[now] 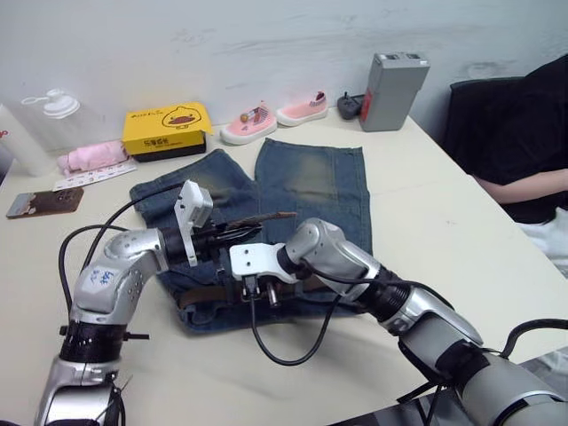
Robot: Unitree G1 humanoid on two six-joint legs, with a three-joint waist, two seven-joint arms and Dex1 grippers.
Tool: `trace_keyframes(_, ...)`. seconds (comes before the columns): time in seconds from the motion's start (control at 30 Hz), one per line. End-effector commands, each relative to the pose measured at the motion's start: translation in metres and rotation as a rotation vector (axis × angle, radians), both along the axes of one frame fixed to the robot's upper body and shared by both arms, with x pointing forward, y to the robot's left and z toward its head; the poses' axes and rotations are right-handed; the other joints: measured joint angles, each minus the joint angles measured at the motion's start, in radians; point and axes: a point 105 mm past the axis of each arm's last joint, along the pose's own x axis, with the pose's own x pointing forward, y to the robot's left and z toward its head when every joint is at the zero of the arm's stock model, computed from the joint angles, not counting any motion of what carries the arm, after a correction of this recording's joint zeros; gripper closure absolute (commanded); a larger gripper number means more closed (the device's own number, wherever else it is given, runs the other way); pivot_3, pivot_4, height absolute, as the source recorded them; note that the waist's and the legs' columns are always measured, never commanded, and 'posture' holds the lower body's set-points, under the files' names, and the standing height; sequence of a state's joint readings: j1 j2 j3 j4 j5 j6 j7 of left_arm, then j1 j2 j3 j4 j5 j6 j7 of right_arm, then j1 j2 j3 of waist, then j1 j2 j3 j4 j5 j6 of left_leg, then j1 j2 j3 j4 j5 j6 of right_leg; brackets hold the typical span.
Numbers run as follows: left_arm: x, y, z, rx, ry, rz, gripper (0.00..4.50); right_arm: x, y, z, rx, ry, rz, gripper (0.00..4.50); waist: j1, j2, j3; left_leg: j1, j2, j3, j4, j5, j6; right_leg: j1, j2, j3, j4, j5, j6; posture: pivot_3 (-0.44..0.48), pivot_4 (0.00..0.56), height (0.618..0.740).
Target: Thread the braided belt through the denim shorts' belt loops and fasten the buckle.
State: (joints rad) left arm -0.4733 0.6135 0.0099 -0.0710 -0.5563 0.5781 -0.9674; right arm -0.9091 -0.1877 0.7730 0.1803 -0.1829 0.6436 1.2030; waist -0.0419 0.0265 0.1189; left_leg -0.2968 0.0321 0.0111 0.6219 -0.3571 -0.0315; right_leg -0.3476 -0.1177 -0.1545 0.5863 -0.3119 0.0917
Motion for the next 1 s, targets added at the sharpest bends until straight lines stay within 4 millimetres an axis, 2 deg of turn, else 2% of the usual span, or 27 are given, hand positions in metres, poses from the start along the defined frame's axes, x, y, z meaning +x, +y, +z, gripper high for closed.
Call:
trace_keyframes(0.03, 0.005, 0.001, 0.030, 0.018, -0.101, -0.102, 4.50, -0.030, -0.029, -0.086, -0.278, 0.192, -0.011, 4.45, -0.004, 0.000, 0.000, 0.001, 0.001, 0.000, 0.000, -0.001, -0.001, 0.000, 0.002, 0.001, 0.001, -0.001, -0.001, 0.000, 0.150, 0.706)
trace_keyframes(0.1, 0.008, 0.001, 0.031, 0.034, -0.093, -0.133, 4.50, -0.032, -0.029, -0.087, -0.277, 0.195, -0.006, 4.45, -0.006, 0.000, 0.000, 0.001, 0.002, -0.001, 0.000, -0.001, -0.003, -0.002, 0.003, 0.002, 0.003, -0.002, -0.002, 0.000, 0.150, 0.706)
trace_keyframes(0.3, 0.031, -0.020, 0.044, 0.097, -0.153, -0.267, 4.50, -0.040, -0.030, -0.091, -0.286, 0.199, 0.022, 4.45, -0.003, -0.003, -0.003, 0.000, 0.001, 0.000, 0.002, -0.001, -0.002, -0.005, 0.004, 0.007, 0.005, -0.002, -0.002, 0.000, 0.150, 0.706)
trace_keyframes(0.37, 0.034, -0.033, 0.053, 0.096, -0.185, -0.318, 4.50, -0.041, -0.031, -0.091, -0.285, 0.203, 0.023, 4.45, -0.002, -0.002, -0.004, 0.000, 0.000, 0.001, 0.002, -0.001, -0.002, -0.006, 0.004, 0.008, 0.005, -0.002, -0.002, 0.000, 0.150, 0.706)
trace_keyframes(0.6, 0.023, -0.084, 0.076, 0.036, -0.262, -0.502, 4.50, -0.044, -0.031, -0.093, -0.284, 0.210, 0.023, 4.45, 0.007, -0.001, -0.005, -0.001, 0.000, 0.003, 0.003, -0.001, -0.002, -0.007, 0.004, 0.010, 0.006, -0.002, -0.002, 0.000, 0.150, 0.706)
trace_keyframes(0.73, 0.014, -0.098, 0.080, -0.009, -0.268, -0.541, 4.50, -0.044, -0.031, -0.092, -0.279, 0.212, 0.016, 4.45, 0.009, -0.001, -0.005, -0.001, 0.000, 0.003, 0.004, -0.001, -0.001, -0.007, 0.004, 0.011, 0.007, -0.002, -0.002, 0.000, 0.150, 0.706)
trace_keyframes(0.83, 0.014, -0.094, 0.078, -0.020, -0.261, -0.515, 4.50, -0.044, -0.031, -0.093, -0.276, 0.213, 0.009, 4.45, 0.012, -0.001, -0.005, -0.001, 0.000, 0.003, 0.005, -0.002, 0.000, -0.007, 0.004, 0.011, 0.007, -0.002, -0.002, 0.000, 0.150, 0.706)
trace_keyframes(0.93, 0.022, -0.074, 0.073, -0.006, -0.253, -0.419, 4.50, -0.043, -0.032, -0.092, -0.265, 0.215, -0.007, 4.45, 0.013, -0.001, -0.005, -0.001, 0.000, 0.002, 0.005, -0.002, 0.000, -0.007, 0.004, 0.012, 0.007, -0.002, -0.002, 0.000, 0.150, 0.706)
trace_keyframes(1.0, 0.032, -0.046, 0.065, 0.046, -0.263, -0.303, 4.50, -0.037, -0.034, -0.091, -0.246, 0.196, -0.038, 4.45, 0.011, 0.000, -0.005, -0.001, 0.000, 0.002, 0.005, -0.002, 0.000, -0.007, 0.004, 0.013, 0.007, -0.002, -0.002, 0.000, 0.150, 0.706)
